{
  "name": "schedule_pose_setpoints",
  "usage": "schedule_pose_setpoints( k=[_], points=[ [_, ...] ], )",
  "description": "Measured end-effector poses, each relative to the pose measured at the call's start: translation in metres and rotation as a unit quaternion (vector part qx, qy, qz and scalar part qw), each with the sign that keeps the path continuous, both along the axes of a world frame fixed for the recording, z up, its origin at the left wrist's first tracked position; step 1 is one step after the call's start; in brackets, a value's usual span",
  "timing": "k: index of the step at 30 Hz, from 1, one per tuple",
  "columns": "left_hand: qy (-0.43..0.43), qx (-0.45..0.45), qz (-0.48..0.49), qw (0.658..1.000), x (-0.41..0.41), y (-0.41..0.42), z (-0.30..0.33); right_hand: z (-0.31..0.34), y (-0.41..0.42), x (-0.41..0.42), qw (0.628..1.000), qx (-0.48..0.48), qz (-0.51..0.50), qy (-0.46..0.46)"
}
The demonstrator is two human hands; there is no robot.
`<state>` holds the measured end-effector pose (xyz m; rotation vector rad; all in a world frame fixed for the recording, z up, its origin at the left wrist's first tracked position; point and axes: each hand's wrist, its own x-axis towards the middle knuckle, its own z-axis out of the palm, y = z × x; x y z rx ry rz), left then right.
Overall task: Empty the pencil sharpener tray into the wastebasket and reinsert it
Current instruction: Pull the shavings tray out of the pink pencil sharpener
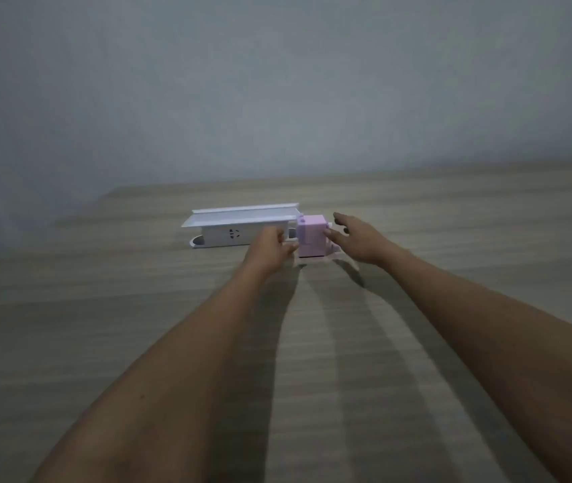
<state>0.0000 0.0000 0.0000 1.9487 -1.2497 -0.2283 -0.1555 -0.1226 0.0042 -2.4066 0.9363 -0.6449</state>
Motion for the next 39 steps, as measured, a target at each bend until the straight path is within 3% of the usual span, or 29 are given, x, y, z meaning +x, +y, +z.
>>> schedule_pose_setpoints(
  k=[6, 17, 31, 39],
  points=[
    [0.104, -0.039, -0.020, 0.994, -0.003, -0.030, -0.021, -0.018, -0.009, 0.016, 0.998, 0.002, 0.025, -0.054],
    [0.093, -0.082, 0.009, 0.992, -0.007, -0.006, -0.012, -0.014, 0.005, 0.001, 0.991, 0.031, 0.031, -0.126],
    [0.094, -0.105, -0.002, 0.990, -0.049, 0.111, 0.022, 0.028, 0.112, -0.061, 0.977, 0.078, 0.109, -0.164],
    [0.100, -0.112, 0.002, 0.989, -0.089, 0.169, 0.016, 0.019, 0.166, -0.102, 0.975, 0.088, 0.116, -0.168]
  ],
)
